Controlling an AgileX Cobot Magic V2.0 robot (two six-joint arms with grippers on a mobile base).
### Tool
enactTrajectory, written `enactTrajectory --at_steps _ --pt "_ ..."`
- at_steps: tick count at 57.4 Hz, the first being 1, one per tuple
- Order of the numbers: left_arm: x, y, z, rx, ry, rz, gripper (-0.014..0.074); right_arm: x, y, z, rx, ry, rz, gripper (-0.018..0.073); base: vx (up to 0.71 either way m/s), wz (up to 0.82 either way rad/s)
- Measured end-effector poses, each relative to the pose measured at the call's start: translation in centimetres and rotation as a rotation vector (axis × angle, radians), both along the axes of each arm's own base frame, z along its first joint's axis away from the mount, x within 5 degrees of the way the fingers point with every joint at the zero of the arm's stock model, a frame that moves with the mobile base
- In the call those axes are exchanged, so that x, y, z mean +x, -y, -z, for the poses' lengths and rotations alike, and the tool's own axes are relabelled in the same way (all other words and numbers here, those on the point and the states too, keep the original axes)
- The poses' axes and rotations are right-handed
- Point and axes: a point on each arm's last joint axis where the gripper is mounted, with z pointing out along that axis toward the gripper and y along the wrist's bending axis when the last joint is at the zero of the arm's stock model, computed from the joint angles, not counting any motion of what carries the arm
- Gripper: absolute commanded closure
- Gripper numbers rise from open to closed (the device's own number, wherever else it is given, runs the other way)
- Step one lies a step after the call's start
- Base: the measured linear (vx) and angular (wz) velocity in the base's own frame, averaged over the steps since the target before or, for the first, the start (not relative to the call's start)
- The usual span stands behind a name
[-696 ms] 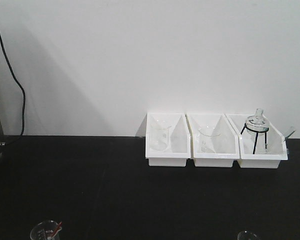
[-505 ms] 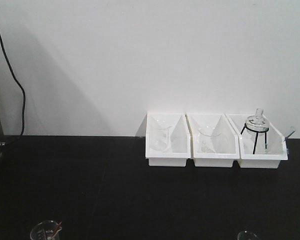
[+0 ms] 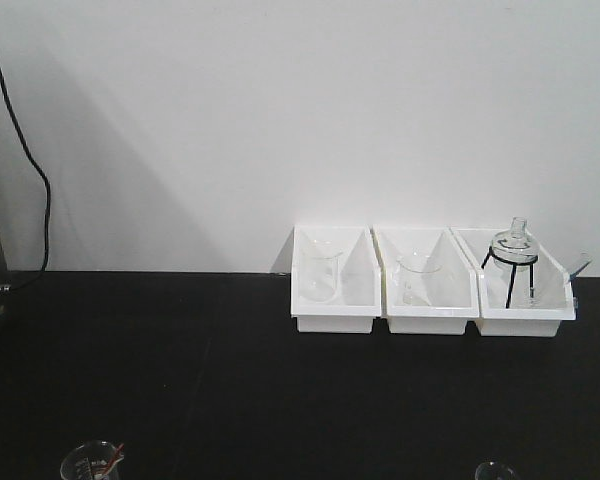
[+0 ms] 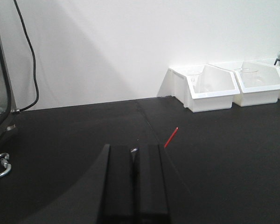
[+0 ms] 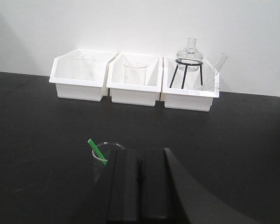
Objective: Sort red and green spoons into left cabinet
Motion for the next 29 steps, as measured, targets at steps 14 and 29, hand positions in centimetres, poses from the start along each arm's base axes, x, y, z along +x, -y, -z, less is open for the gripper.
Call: enactTrajectory --at_steps 14,29 --pt "0.0 0.0 0.0 0.0 0.0 0.0 0.0603 0.0 0.0 0.0 0.0 0.0 0.0 0.0564 0.0 0.0" --pt "0.0 0.0 -0.07 -0.002 0.008 0.0 0.0603 0.0 0.0 0.0 0.0 0.0 0.0 0.0564 0.0 0.0"
